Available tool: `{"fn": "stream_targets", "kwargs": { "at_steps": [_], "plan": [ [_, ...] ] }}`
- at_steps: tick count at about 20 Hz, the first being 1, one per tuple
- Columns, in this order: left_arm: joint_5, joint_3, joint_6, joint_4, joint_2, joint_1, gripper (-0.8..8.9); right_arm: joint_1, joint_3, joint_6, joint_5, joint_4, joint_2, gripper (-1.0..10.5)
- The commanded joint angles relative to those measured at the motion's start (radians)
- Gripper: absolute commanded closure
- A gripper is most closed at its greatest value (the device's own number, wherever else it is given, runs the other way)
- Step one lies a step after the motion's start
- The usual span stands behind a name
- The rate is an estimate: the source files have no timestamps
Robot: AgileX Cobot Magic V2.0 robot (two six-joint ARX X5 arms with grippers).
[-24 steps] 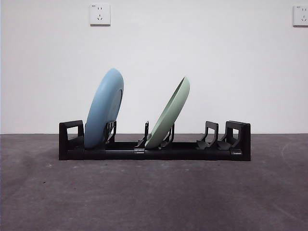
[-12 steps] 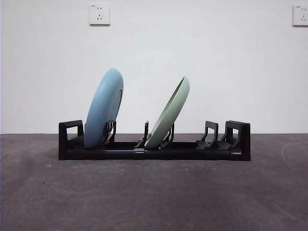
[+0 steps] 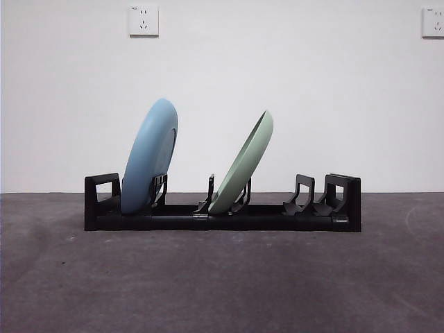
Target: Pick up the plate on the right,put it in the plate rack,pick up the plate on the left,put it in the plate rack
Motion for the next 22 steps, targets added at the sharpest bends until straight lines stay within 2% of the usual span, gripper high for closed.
{"fn": "stream_targets", "kwargs": {
  "at_steps": [1, 2, 4, 6, 9, 16, 22],
  "plan": [
    [0.008, -0.013, -0.003, -0.001, -0.003, 0.002, 8.14, -0.002, -0.004, -0.159, 0.040, 0.014, -0.031, 9.5],
    [0.008, -0.013, -0.003, -0.001, -0.003, 0.002, 8.14, -0.002, -0.011, -0.217, 0.053, 0.027, -0.055, 9.5],
    [0.008, -0.013, -0.003, -0.001, -0.003, 0.002, 8.14, -0.024, -0.074, -0.333, 0.016, 0.134, -0.121, 9.5],
    [0.008, -0.013, -0.003, -0.001, -0.003, 0.002, 8.14, -0.076, -0.180, -0.381, -0.048, 0.288, -0.204, 9.5],
    [0.008, -0.013, -0.003, -0.001, -0.003, 0.002, 8.14, -0.177, -0.344, -0.391, -0.182, 0.436, -0.336, 9.5],
    [0.008, -0.013, -0.003, -0.001, -0.003, 0.002, 8.14, -0.213, -0.568, -0.378, -0.187, 0.458, -0.525, 9.5],
    [0.008, -0.013, -0.003, 0.000, -0.003, 0.002, 8.14, -0.213, -0.657, -0.350, -0.188, 0.471, -0.550, 9.5]
  ]
}}
